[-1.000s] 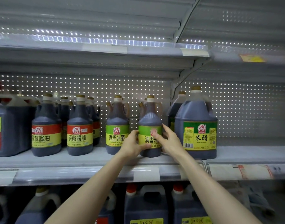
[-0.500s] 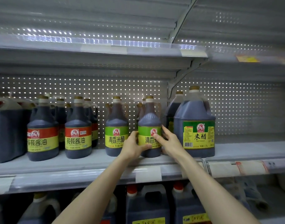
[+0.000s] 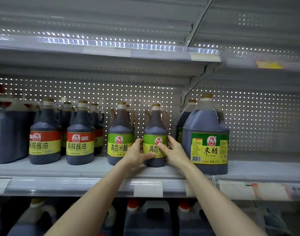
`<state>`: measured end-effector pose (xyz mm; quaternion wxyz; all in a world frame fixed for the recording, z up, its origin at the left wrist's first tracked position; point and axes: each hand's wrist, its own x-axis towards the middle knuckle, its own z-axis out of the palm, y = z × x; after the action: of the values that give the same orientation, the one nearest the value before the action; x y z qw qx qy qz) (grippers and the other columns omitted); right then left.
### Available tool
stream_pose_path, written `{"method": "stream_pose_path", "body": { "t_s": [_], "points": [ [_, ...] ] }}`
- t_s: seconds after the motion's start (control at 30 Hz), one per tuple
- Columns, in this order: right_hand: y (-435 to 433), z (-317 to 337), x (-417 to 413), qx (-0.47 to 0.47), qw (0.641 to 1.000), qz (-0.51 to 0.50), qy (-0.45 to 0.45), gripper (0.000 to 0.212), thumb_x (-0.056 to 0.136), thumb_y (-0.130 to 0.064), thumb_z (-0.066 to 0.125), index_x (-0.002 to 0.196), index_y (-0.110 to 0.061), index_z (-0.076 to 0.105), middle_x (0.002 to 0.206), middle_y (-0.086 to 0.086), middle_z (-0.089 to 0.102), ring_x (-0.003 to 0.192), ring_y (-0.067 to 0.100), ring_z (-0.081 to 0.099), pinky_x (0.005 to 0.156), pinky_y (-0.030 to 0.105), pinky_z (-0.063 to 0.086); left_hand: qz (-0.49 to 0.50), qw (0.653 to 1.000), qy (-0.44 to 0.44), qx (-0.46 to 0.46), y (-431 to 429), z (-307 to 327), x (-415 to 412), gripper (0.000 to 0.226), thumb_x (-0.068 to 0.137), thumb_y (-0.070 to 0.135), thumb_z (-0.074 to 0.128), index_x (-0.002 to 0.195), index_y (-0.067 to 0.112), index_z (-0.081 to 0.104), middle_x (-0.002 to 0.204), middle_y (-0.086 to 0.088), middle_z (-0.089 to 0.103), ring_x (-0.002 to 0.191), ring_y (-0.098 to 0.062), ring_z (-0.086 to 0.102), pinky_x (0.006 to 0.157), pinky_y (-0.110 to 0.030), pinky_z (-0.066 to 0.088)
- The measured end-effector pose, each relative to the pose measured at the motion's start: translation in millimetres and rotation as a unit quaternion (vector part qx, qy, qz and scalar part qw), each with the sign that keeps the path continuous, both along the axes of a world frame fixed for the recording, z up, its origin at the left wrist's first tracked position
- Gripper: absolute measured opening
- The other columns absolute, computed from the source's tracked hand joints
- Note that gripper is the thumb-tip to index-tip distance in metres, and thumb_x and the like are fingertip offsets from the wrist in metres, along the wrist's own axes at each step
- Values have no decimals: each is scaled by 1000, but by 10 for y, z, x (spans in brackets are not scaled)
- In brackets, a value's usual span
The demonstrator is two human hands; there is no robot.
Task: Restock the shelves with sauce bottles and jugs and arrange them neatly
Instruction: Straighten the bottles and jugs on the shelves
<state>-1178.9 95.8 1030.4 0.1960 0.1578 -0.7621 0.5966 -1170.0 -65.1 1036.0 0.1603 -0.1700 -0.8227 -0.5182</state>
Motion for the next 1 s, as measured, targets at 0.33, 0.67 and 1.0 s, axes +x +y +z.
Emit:
{"method": "stream_pose_path", "body": {
  "t_s": [0.33,0.67,1.0],
  "points": [
    [12,-12,-95,3,1000,15,-4,47,95,-28,59,140,-22,44,127,0,63,114,17,60,101,45,49,-14,1000,-13,9,8,-5,-102,62,81,17,76,132,11,40,120,-3,58,110,-20,59,91,-38,53],
    [-7,-12,-95,1,999,27,-27,62,97,-31,56,152,-24,27,138,2,55,122,19,55,106,46,44,-21,1000,-12,18,-9,-28,-129,61,81,16,76,130,11,40,118,-4,59,108,-23,60,91,-41,53],
    [0,-27,-116,-8,999,24,-27,61,95,-33,58,149,-23,33,136,3,57,122,19,56,104,46,46,-15,1000,3,12,-5,-34,-137,59,79,17,77,127,11,43,117,-4,60,108,-23,61,91,-42,54]
  ]
}}
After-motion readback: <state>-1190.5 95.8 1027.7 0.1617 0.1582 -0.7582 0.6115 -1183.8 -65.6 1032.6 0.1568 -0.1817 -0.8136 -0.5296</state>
